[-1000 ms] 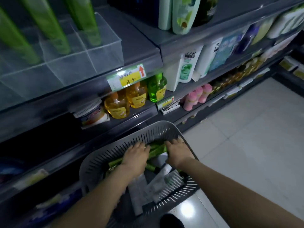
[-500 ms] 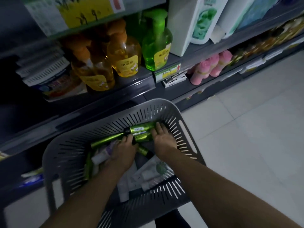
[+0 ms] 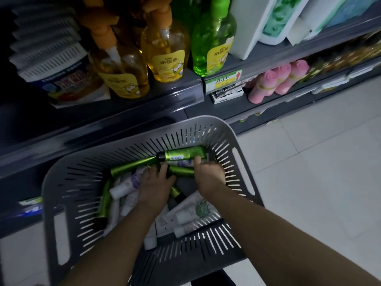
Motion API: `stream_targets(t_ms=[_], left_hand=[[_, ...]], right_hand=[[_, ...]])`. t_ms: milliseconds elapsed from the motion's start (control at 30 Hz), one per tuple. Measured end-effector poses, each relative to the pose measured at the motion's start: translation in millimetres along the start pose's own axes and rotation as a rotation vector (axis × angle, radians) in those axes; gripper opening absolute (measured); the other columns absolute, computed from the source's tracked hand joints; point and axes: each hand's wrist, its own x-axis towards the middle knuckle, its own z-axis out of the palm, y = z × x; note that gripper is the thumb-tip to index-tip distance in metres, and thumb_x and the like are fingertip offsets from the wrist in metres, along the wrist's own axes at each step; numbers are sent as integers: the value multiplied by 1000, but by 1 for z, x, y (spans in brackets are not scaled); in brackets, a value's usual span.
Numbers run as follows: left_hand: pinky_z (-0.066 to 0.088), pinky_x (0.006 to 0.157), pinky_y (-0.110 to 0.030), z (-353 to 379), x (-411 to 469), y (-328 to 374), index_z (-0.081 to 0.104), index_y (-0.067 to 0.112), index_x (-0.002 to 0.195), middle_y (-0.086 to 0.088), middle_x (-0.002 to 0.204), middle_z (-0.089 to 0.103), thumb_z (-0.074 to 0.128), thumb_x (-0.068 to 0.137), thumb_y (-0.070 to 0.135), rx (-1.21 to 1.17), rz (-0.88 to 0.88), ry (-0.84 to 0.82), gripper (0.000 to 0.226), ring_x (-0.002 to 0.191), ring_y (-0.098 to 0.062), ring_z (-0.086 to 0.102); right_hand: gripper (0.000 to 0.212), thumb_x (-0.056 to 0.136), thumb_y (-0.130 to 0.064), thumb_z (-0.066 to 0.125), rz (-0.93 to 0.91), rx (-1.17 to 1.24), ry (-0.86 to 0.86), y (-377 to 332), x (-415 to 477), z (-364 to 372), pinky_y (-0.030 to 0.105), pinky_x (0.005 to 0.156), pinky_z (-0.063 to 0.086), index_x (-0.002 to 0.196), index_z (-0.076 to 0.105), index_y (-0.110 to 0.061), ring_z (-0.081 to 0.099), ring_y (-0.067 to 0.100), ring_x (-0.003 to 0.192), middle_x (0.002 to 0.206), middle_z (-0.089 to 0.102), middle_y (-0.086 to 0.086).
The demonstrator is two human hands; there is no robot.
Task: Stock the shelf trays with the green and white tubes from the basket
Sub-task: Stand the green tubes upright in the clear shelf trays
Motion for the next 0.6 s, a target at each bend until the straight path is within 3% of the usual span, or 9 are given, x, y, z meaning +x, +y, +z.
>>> stream_targets(t_ms=[133,200,267,333,433,500,600], left_hand=[[53,77,-47,-12,-7,-13,66,19,83,-16,117,60,86,54,26,-32,102,57,36,94,-40,62],[56,63,-38,-20,-11,-18,59,15,85,-14,107,63,68,76,36,-73,155,104,25,83,-34,64],[49,50,-30,-33,-19,-22,54,12,87,-11,87,66,41,88,45,-156,163,115,36,70,-29,61],[40,50,-29,-53,-27,-28,52,13,103,-8,87,65,34,97,45,-227,50,113,38,73,-27,61],[42,63,-32,-80,-38,-41,46,19,112,-6,93,62,34,99,44,-549,-145,-71,30,79,-22,59],[44,68,-30,-95,-42,-56,47,20,114,-6,100,60,46,96,36,-755,-181,-177,24,82,-18,56],[50,74,-30,-122,-57,-81,52,20,122,-9,110,62,60,87,14,-968,-169,-260,36,90,-18,58]], right_hand=[[48,92,-7,51,-15,2,18,2,-13,-5,28,63,39,134,28,-9,67,26,88,106,67,8],[50,92,-9,53,-34,-4,21,-2,-18,-9,28,64,41,136,29,-10,67,25,88,107,66,7],[45,90,-7,53,-66,52,37,-5,-22,-18,30,66,45,132,39,-13,67,27,93,111,64,8],[40,90,-11,54,-104,149,46,-6,-25,-32,33,73,50,128,50,-19,66,29,99,112,66,9],[36,88,-24,59,-160,313,81,-4,-30,-55,35,83,52,124,58,-23,64,31,103,113,67,11],[33,87,-23,63,-175,447,126,-4,-35,-74,32,88,51,120,62,-20,63,31,105,113,67,12],[21,87,-20,67,-155,703,130,-9,-46,-103,24,77,48,107,68,-15,65,25,93,96,70,8]])
